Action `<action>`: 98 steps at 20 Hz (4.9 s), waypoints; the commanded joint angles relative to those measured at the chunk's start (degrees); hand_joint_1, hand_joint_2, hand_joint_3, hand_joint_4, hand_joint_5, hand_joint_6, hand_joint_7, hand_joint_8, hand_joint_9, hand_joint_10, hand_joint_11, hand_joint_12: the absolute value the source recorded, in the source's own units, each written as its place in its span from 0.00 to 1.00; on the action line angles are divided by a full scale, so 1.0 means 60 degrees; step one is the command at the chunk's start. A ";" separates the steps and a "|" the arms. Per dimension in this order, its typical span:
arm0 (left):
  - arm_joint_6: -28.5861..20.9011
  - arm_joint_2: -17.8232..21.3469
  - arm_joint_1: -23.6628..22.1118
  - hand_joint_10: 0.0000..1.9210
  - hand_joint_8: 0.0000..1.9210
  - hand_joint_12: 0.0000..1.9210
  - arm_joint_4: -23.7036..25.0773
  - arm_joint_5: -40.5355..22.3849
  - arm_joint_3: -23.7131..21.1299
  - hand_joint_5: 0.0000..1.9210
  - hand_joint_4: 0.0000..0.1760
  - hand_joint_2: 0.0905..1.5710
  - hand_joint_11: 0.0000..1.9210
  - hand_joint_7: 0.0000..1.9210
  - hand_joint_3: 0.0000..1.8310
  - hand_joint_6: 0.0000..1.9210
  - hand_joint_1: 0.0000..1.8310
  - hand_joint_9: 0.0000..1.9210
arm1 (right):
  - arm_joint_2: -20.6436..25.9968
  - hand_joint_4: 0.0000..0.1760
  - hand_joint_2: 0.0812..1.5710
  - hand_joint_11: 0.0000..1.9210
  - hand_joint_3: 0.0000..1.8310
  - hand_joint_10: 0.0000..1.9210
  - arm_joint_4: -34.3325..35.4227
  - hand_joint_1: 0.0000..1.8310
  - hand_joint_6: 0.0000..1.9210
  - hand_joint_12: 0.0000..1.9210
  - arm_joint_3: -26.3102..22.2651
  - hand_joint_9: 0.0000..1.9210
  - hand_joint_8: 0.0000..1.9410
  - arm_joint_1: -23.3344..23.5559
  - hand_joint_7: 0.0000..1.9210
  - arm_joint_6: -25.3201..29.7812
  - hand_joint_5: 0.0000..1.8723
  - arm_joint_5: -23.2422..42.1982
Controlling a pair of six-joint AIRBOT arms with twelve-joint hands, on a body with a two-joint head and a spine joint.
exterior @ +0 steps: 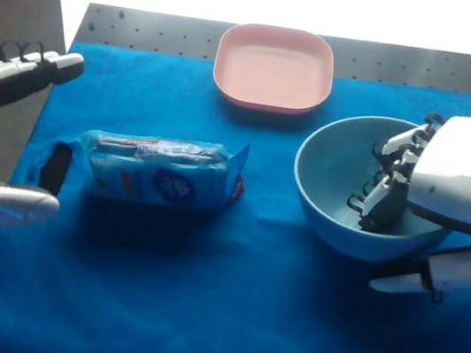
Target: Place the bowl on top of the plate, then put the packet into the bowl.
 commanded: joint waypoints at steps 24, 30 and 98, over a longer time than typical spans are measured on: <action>-0.0238 -0.0171 0.0027 0.00 0.00 0.03 -0.0179 -0.1356 0.0061 0.05 0.68 0.62 0.01 0.03 0.00 0.00 0.36 0.01 | 0.0037 0.18 1.00 0.86 0.02 1.00 0.0832 0.19 1.00 1.00 0.0081 0.86 1.00 0.0785 0.82 0.0042 0.59 0.1289; -0.0237 -0.0175 0.0028 0.00 0.00 0.04 -0.0178 -0.1372 0.0078 0.05 0.67 0.62 0.00 0.03 0.00 0.00 0.33 0.02 | 0.0044 0.27 1.00 0.87 0.00 1.00 0.2096 0.26 1.00 1.00 0.0485 0.86 1.00 0.0975 0.79 -0.0032 0.65 0.1998; -0.0656 -0.1442 -0.1996 0.00 0.00 0.00 0.1138 0.0593 0.1417 0.05 1.00 0.49 0.00 0.03 0.00 0.00 0.38 0.03 | -0.0772 0.82 0.64 0.00 0.01 0.00 0.5012 0.00 0.00 0.00 0.1119 0.00 0.00 0.0778 0.00 -0.0051 0.00 0.4134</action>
